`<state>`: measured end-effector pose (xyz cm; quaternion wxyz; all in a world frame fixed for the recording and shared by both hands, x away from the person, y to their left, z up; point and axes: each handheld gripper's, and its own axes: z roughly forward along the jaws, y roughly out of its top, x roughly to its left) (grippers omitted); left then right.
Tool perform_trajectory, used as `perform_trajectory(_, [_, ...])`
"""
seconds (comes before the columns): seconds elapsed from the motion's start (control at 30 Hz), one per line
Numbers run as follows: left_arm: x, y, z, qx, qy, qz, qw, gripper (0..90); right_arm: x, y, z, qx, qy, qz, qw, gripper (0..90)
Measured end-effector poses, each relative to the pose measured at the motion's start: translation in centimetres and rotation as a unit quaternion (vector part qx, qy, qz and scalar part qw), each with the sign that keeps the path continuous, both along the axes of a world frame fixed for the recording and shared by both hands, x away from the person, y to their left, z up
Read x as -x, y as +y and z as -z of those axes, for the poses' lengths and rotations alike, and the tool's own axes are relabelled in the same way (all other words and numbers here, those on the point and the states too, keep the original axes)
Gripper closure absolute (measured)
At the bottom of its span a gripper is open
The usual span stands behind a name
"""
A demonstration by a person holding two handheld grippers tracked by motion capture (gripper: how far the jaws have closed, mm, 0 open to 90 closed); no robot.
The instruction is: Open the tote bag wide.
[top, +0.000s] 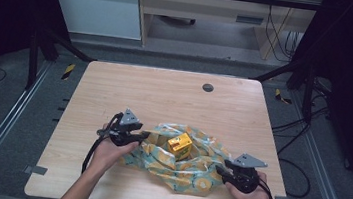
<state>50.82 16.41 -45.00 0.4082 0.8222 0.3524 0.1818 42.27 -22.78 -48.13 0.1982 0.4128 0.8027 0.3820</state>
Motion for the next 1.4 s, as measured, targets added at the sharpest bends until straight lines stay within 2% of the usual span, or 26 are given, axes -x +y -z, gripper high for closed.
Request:
perform_trajectory(0.03, [0.1,-0.1,-0.2,0.002,-0.003,0.002,1.0,43.7,0.0,0.1,-0.2,-0.005,-0.011,0.003,0.9999,41.5])
perform_trajectory(0.2, [0.4,-0.6,-1.2,0.016,-0.017,0.01,0.9997,29.7,0.4,0.1,-1.1,-0.024,-0.038,0.011,0.9989,20.6])
perform_trajectory(0.33, [0.9,-1.0,-2.3,0.026,-0.03,0.012,0.9991,22.1,0.7,0.0,-2.1,-0.038,-0.058,0.009,0.9976,11.7])
perform_trajectory(0.4, [1.1,-1.0,-2.8,0.03,-0.037,0.013,0.9988,19.4,0.9,-0.2,-2.8,-0.042,-0.067,0.006,0.9968,9.1])
perform_trajectory(0.6, [2.0,-0.3,-5.0,0.037,-0.054,0.008,0.9978,13.1,1.4,-1.4,-5.5,-0.069,-0.113,-0.003,0.9912,5.2])
perform_trajectory(0.7, [2.4,0.7,-5.7,0.032,-0.06,0.0,0.9977,11.4,1.1,-2.3,-6.4,-0.072,-0.123,0.015,0.9897,4.6])
perform_trajectory(0.8, [2.9,2.1,-5.9,0.026,-0.064,-0.014,0.9975,9.5,0.6,-3.3,-6.7,-0.073,-0.123,0.049,0.9886,5.2])
perform_trajectory(0.9, [3.2,3.6,-5.5,0.021,-0.062,-0.026,0.9975,7.7,0.0,-4.3,-6.2,-0.066,-0.114,0.087,0.9875,6.8])
perform_trajectory(0.97, [3.5,4.7,-4.9,0.024,-0.058,-0.035,0.9974,7.0,-0.4,-4.7,-5.5,-0.049,-0.101,0.112,0.9873,8.7])
perform_trajectory(1.07, [3.8,6.3,-3.5,0.018,-0.05,-0.05,0.9973,5.9,-1.0,-5.3,-4.0,-0.033,-0.073,0.146,0.986,9.7])
perform_trajectory(1.13, [4.2,7.6,-2.2,0.009,-0.043,-0.065,0.9969,5.6,-1.4,-5.6,-2.9,-0.023,-0.056,0.169,0.9838,9.9])
perform_trajectory(1.17, [4.3,8.0,-1.7,0.009,-0.039,-0.069,0.9968,5.6,-1.5,-5.7,-2.3,-0.021,-0.045,0.178,0.9829,10.0])
perform_trajectory(1.27, [5.0,9.8,0.1,0.007,-0.03,-0.089,0.9956,5.6,-1.7,-6.0,-0.9,-0.01,-0.031,0.197,0.9798,9.7])
perform_trajectory(1.33, [5.6,10.8,1.1,-0.004,-0.03,-0.098,0.9947,5.6,-1.6,-6.3,-0.2,-0.005,-0.029,0.205,0.9784,9.6])
perform_trajectory(1.4, [6.1,11.6,1.6,-0.009,-0.018,-0.105,0.9943,5.6,-1.4,-6.4,0.2,-0.012,-0.032,0.21,0.9771,9.6])
